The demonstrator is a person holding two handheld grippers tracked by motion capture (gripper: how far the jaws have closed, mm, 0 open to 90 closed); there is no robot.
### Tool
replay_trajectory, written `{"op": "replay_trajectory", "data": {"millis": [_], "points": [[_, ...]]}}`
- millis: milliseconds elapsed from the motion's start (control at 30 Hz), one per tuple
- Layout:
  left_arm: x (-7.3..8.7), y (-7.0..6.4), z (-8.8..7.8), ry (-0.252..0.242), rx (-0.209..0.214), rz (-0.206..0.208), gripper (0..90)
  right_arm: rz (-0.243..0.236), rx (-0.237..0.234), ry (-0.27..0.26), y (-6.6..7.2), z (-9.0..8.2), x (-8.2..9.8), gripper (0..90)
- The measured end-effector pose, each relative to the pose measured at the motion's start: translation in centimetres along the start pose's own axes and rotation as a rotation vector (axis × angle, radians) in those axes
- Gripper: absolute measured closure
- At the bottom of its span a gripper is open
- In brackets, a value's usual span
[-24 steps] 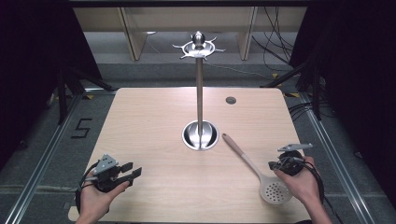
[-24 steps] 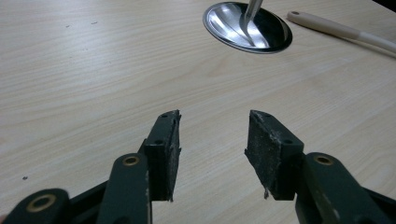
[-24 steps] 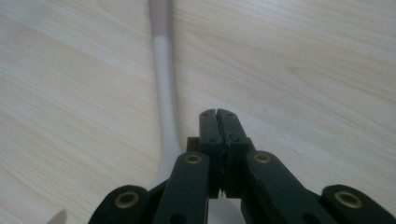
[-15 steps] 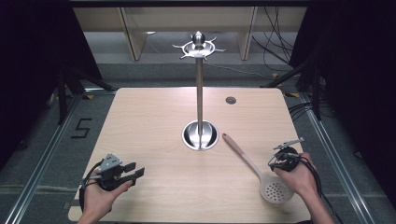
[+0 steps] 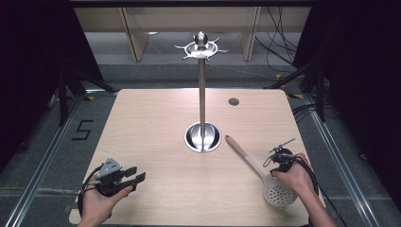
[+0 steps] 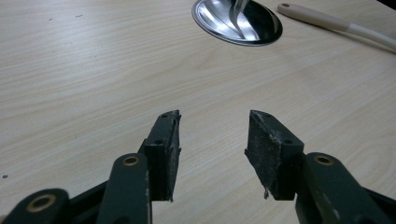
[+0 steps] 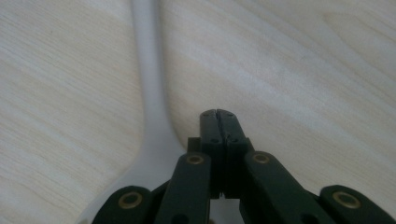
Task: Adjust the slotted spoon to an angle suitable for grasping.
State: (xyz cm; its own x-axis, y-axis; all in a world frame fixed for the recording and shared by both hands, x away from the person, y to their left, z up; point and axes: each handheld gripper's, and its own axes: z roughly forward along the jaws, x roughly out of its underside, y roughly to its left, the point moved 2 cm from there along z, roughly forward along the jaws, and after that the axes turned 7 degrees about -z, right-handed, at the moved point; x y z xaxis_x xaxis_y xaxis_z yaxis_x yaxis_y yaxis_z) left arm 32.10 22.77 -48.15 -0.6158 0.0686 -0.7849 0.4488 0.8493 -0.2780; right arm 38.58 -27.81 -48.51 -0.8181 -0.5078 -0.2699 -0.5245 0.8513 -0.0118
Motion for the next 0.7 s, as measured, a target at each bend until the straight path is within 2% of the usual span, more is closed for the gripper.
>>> {"op": "replay_trajectory", "data": {"millis": [67,100,133,167,200,233,267,300,333,400,433,567,600,633,700], "points": [[0.03,-0.02,0.13,0.004,0.003,-0.008,53.0,-0.028,-0.001,-0.009,-0.2,0.33,0.15,90.0],[0.03,-0.02,0.14,0.006,0.004,-0.008,53.0,-0.028,-0.006,-0.001,-0.23,0.52,0.19,90.0],[0.03,-0.02,0.14,0.006,0.004,-0.008,53.0,0.002,-0.013,0.024,0.01,0.42,0.09,90.0],[0.03,-0.05,0.11,0.004,0.001,-0.01,53.0,0.002,-0.013,0.024,0.01,0.42,0.09,90.0],[0.04,-0.09,0.04,0.002,-0.007,-0.009,53.0,-0.025,-0.026,0.036,-0.14,0.41,0.1,90.0],[0.04,-0.05,0.0,0.003,-0.005,-0.002,52.9,-0.007,-0.027,0.042,0.03,0.29,0.19,90.0],[0.09,-0.02,-0.04,0.007,-0.007,-0.002,52.9,-0.006,-0.015,0.022,0.11,0.32,0.24,90.0],[0.09,-0.02,-0.04,0.007,-0.007,-0.002,52.9,-0.008,-0.02,0.049,0.13,0.2,0.23,90.0],[0.09,0.01,-0.03,0.007,-0.004,0.0,52.9,-0.008,-0.02,0.049,0.13,0.2,0.23,90.0],[0.09,-0.01,-0.04,0.006,-0.004,-0.003,52.9,-0.027,-0.017,0.065,0.06,0.14,0.39,90.0],[0.09,-0.02,-0.06,0.006,-0.005,-0.003,52.8,-0.052,-0.02,0.047,-0.16,0.26,0.49,90.0],[0.06,-0.02,-0.03,0.003,-0.001,-0.006,52.6,-0.078,-0.011,0.064,0.01,0.04,0.62,90.0],[0.04,0.01,-0.02,0.003,0.0,-0.002,52.6,-0.05,-0.017,0.061,0.25,0.02,0.57,90.0],[0.05,0.01,-0.01,0.003,0.0,-0.002,52.6,-0.071,-0.016,0.077,0.22,-0.03,0.65,90.0],[0.1,-0.07,0.03,0.003,-0.001,-0.018,52.5,-0.071,-0.002,0.084,0.71,-0.07,0.76,90.0]]}}
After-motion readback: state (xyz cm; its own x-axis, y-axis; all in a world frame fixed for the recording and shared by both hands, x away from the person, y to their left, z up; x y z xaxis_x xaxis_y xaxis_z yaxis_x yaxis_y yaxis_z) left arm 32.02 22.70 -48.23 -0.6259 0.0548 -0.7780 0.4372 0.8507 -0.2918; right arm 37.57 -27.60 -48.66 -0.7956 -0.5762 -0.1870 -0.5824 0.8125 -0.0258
